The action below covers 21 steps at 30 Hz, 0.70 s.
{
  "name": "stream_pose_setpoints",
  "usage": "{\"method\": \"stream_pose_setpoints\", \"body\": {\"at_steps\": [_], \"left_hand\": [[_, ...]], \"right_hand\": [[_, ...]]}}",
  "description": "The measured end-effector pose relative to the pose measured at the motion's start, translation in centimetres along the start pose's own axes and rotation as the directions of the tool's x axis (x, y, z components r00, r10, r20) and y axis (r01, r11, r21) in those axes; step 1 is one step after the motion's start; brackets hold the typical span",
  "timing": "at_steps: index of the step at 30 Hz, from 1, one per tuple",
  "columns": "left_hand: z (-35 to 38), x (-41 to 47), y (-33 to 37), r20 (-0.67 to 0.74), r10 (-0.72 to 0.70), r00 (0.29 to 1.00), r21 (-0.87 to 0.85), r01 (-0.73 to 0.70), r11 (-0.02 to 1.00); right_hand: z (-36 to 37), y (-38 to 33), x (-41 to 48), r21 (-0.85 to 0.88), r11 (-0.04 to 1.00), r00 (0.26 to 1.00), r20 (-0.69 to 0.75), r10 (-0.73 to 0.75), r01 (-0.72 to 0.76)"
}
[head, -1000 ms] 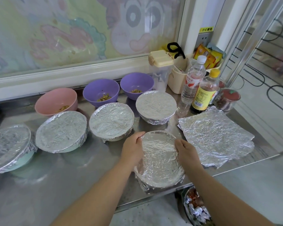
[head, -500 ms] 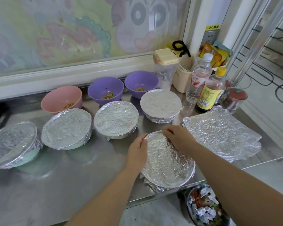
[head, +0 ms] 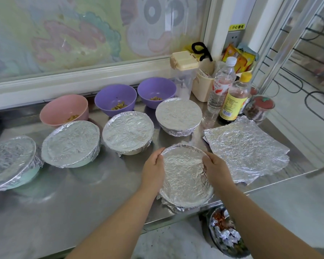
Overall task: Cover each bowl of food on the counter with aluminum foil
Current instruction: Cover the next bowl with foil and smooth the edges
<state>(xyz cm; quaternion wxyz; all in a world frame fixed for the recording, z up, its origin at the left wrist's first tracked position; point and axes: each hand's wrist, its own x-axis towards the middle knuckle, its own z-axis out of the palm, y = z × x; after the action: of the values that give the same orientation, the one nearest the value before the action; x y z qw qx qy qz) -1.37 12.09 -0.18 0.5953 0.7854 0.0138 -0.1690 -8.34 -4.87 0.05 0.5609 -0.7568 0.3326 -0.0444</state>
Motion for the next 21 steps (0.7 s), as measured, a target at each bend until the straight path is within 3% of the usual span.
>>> {"method": "stream_pose_setpoints", "body": {"at_steps": [8, 10, 12, 14, 15, 18, 21], "left_hand": [[0.0, 2.3, 1.0, -0.025, 0.112, 0.993, 0.047, -0.111, 0.993], [-0.3, 2.4, 1.6, -0.043, 0.169, 0.985, 0.087, -0.164, 0.983], [-0.9, 1.9, 1.6, -0.059, 0.233, 0.971, 0.12, -0.225, 0.967], [-1.9, 0.8, 0.9, -0.078, 0.274, 0.959, 0.138, -0.262, 0.955], [-2.4, 0.0, 0.4, -0.091, 0.276, 0.957, 0.14, -0.262, 0.955], [-3.1, -2.7, -1.2, -0.163, 0.201, 0.966, 0.094, -0.188, 0.978], [-2.7, -4.3, -3.1, -0.194, -0.118, 0.974, -0.127, 0.095, 0.987]], "right_hand": [[0.6, 0.0, -1.1, 0.106, 0.99, 0.986, -0.127, 0.104, -0.09], [0.3, -0.1, -1.4, -0.025, 0.999, 0.98, -0.197, 0.038, -0.044], [-0.5, -1.0, -1.4, -0.29, 0.949, 0.958, -0.216, -0.189, 0.122], [-0.8, -2.8, -1.1, -0.512, 0.783, 0.916, 0.021, -0.4, 0.353], [-0.7, -3.6, -0.8, -0.584, 0.687, 0.896, 0.194, -0.399, 0.432], [0.6, -5.5, 0.4, -0.709, 0.414, 0.817, 0.541, -0.2, 0.571], [1.8, -6.3, 1.5, -0.738, 0.266, 0.776, 0.627, -0.071, 0.621]]}}
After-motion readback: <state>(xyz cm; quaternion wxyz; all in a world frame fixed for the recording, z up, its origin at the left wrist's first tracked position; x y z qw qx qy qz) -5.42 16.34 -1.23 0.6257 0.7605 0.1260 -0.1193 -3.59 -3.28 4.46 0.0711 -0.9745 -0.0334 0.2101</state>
